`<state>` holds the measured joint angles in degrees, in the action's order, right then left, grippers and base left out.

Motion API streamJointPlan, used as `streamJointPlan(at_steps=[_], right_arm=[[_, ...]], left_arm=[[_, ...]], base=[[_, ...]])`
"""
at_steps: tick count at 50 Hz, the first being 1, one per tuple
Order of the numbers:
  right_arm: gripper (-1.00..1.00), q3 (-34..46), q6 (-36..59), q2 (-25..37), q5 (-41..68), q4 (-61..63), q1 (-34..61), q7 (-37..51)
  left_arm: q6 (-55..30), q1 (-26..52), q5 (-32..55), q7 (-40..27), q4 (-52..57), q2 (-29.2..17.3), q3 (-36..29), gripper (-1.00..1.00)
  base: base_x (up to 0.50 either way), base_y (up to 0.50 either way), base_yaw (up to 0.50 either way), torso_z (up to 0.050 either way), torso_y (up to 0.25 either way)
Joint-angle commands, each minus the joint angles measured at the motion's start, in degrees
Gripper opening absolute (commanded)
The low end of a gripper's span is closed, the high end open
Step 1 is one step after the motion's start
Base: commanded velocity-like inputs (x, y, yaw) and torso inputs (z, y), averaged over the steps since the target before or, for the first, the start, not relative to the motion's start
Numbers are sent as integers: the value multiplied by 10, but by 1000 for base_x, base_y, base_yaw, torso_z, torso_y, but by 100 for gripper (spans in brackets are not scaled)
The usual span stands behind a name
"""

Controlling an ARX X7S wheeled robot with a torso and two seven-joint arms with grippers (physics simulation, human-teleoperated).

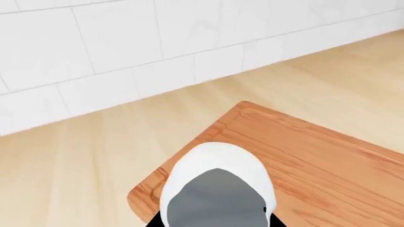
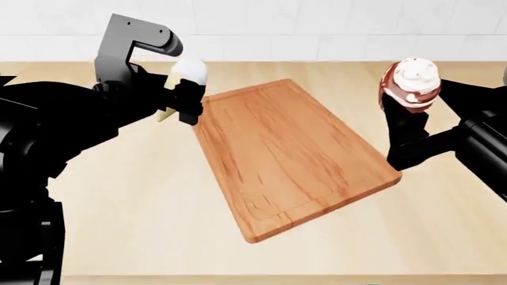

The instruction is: Move the dessert items from the plate to the tray.

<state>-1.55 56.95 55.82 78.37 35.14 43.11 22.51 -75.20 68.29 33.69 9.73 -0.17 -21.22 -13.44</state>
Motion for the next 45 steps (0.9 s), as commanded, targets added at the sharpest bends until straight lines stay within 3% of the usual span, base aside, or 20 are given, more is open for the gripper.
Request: streamJointPlan(at_steps=[1,31,45], right_arm=[[-100,4,6,-5,-17,0,6,-10],[-100,25,5,-11,-35,-16,20,-18],[-100,155,-33,-97,-185,-150,107,-127]], left_arm=[[2,-4,5,-2,1,1,7,-100],[10,-1,9,-7,-6,2,1,-100],[83,37,-21,-6,-117,77,-34,-100]], base=[[500,-1,0,0,0],[98,0,0,0,1],[0,0,0,0,0]])
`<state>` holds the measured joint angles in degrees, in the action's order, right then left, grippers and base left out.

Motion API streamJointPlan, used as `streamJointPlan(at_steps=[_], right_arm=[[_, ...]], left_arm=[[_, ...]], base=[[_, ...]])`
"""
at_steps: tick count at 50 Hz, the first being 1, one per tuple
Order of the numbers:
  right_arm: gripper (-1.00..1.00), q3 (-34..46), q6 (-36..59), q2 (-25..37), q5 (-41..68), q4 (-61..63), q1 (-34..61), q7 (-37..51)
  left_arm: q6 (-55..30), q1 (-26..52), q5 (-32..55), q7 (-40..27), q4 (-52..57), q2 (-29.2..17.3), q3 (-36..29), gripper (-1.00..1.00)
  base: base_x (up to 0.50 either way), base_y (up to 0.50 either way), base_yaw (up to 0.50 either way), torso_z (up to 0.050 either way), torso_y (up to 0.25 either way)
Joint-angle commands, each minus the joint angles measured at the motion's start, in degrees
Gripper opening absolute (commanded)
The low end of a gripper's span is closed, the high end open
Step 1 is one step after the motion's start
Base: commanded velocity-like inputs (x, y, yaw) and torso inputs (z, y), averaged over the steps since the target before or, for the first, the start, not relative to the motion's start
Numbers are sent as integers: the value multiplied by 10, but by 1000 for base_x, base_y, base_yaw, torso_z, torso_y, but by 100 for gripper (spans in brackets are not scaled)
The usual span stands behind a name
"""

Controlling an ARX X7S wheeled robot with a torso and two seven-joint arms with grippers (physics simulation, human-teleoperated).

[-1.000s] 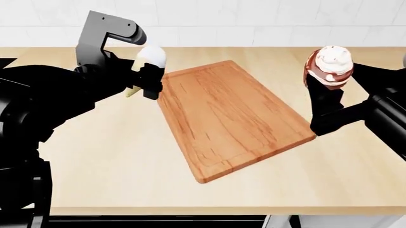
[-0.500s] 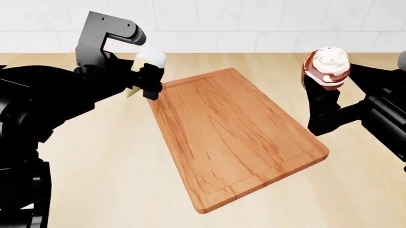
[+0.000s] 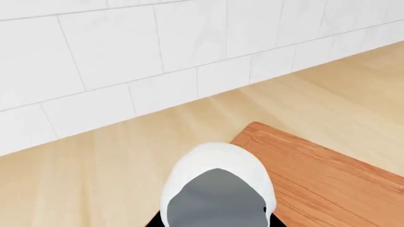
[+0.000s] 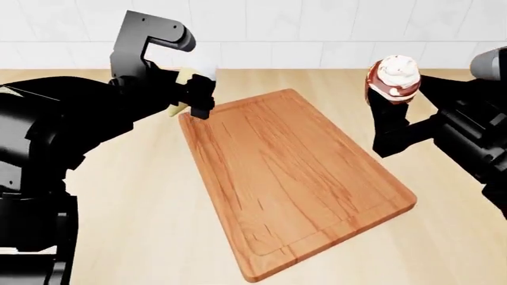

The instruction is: Move the dessert items from the plate to the tray.

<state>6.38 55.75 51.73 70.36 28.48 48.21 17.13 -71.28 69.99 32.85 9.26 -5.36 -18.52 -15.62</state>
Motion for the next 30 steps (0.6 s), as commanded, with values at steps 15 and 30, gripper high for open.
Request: streamJointPlan(at_steps=[15,30], right_arm=[[-100,128,-74,-117,-160,-148,57,-121],[-100,156,-107,-151,-188,-197,38,-144]], left_arm=[[68,8,-22,-12,-89,79,-32,-100],[74,8,-21,-11,-86,74,-40,-100]], base=[[0,0,0,0,0],[0,0,0,0,1]])
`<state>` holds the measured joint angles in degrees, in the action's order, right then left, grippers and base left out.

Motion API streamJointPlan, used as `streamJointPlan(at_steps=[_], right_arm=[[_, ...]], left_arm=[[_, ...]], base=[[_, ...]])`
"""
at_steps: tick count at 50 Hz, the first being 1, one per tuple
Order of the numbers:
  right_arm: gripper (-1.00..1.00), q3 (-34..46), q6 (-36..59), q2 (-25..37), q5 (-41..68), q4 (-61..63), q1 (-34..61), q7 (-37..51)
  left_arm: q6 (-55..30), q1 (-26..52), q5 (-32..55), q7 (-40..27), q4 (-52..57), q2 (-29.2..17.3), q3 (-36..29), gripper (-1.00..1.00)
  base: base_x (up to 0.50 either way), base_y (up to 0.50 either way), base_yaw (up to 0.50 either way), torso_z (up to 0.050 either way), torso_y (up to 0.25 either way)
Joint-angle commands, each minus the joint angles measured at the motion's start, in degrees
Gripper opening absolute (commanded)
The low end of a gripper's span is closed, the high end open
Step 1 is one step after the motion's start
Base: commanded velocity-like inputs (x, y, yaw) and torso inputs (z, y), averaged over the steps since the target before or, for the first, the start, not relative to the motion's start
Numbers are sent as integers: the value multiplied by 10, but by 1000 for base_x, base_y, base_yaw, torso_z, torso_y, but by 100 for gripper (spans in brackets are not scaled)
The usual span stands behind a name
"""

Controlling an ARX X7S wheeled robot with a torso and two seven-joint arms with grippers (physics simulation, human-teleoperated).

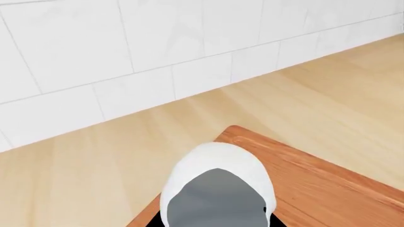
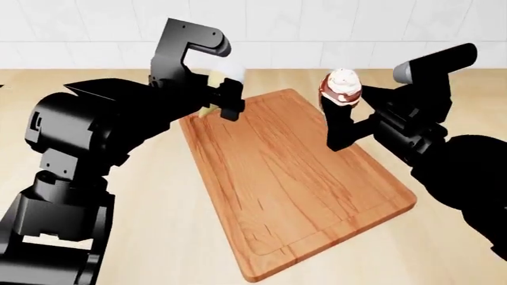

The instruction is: Move the dessert items from the plate to the tray.

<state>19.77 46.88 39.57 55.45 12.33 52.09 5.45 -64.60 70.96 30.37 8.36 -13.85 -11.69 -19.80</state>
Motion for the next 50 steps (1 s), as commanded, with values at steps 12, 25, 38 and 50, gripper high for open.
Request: streamJointPlan(at_steps=[12,25,38,50], right_arm=[[-100,28,-46,-44,-47,-61,-37,-34],[-100,37,-51,-52,-49,-79,-56,-38],[100,35,-55,-48,-52,-78,-61,-34],[100,30,-55,-41,-48,-64,-62,-28]], left_arm=[[9,0,7,-4,-2,4,-1,-100],[10,-2,12,-5,-1,3,-2,-100],[6,-4,17,-9,5,2,-3,-100],[8,-6,20,-10,6,0,-6,-100]], base=[[0,0,0,0,0],[0,0,0,0,0],[0,0,0,0,0],[0,0,0,0,1]])
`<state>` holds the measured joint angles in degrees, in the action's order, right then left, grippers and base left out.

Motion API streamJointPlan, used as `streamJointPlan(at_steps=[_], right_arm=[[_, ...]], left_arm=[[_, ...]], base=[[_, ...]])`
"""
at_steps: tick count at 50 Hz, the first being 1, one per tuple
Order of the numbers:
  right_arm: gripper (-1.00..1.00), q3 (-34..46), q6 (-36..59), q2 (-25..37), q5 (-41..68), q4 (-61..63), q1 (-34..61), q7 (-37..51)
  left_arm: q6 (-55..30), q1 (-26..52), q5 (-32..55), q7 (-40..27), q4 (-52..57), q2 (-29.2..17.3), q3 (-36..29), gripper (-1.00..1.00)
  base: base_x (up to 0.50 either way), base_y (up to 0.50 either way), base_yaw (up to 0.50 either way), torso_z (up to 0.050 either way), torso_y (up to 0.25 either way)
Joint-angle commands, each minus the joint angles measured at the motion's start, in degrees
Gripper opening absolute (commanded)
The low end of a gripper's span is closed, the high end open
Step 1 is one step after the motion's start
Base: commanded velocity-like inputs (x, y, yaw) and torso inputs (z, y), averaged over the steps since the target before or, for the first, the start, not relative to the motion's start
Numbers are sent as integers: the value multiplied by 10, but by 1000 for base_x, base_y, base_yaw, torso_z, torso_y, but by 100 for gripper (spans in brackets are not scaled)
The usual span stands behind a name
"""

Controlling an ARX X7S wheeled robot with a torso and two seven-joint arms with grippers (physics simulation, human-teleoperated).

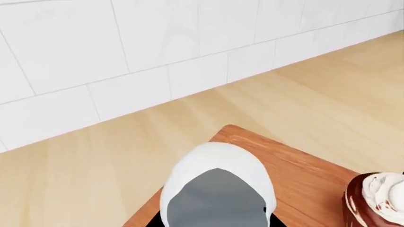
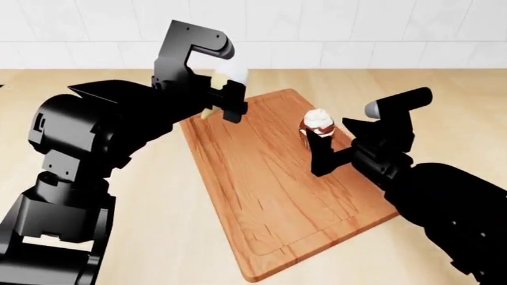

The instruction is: Move the dessert items from the plate to the tray.

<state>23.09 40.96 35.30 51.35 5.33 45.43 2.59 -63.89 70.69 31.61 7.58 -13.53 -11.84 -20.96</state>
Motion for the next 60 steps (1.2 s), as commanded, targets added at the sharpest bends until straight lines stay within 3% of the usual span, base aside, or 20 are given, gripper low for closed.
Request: streamJointPlan(at_steps=[1,33,60], right_arm=[[100,-5,5,3,-5,9,5,2],[100,-83,82,71,87,168,77,95],[100,-123,75,96,112,203,48,127]], left_arm=[[1,-4,8,-3,3,2,6,-100],[-20,-20,25,-18,28,5,-3,-100],[-54,-59,53,-36,87,4,-17,-100]], base=[[0,0,0,0,0],[0,0,0,0,0],[0,0,0,0,0]])
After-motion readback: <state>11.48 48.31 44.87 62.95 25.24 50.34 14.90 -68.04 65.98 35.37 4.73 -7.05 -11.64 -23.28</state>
